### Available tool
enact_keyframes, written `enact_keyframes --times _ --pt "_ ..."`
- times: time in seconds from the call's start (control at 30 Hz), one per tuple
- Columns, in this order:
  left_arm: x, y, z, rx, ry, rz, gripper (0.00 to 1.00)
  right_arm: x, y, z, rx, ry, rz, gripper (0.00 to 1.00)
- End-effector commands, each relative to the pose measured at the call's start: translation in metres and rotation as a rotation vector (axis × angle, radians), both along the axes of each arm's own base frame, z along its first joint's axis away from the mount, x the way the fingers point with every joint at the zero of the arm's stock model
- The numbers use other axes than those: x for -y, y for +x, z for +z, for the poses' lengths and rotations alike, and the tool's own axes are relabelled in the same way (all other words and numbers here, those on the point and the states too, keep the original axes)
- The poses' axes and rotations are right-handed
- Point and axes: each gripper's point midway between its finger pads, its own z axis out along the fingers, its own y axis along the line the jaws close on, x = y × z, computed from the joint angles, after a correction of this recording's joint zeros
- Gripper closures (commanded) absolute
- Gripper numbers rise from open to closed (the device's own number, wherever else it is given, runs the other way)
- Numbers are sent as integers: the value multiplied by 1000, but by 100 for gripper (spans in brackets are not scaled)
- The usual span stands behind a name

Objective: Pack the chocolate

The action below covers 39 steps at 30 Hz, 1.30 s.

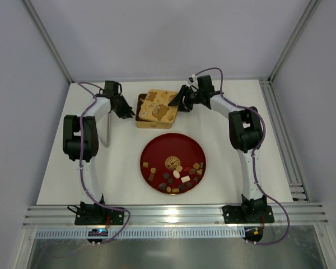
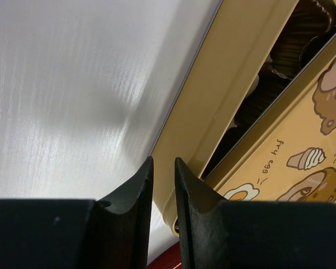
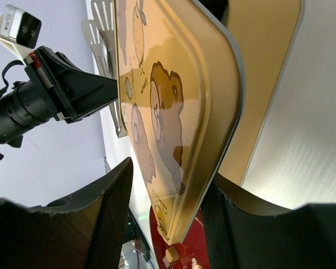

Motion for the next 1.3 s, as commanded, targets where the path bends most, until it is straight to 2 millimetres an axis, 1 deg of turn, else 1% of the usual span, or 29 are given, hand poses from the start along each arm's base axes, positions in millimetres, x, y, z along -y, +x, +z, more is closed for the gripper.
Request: enact_keyframes --times 0.0,0.33,0.73,0.77,0.83,0.87,0.97,1.0,1.07,1.1,1.27 --pt "5 11 12 47 -10 -26 79 4 6 44 105 -8 -1 48" --pt "7 13 13 51 -17 -33 79 14 10 41 109 -77 -23 48" --pt "8 21 10 57 -13 -49 79 11 22 34 106 -98 -26 48" --pt "7 22 10 55 -16 -48 79 10 22 29 94 -100 -24 48" --pt "8 24 11 60 -17 -49 79 9 25 29 97 -99 -24 48" --pt "9 25 10 58 -19 -53 79 9 25 24 86 -103 -24 48" --pt "9 27 7 54 -18 -53 79 8 27 20 80 -106 -21 48" --pt "10 27 9 59 -19 -55 78 7 27 14 72 -110 -17 48" --pt "10 29 9 60 -20 -55 78 7 29 13 72 -118 -18 48" --pt "9 30 7 56 -17 -54 78 8 30 6 64 -127 -18 48" --pt "10 34 8 61 -19 -57 78 11 34 3 70 -156 -30 48"
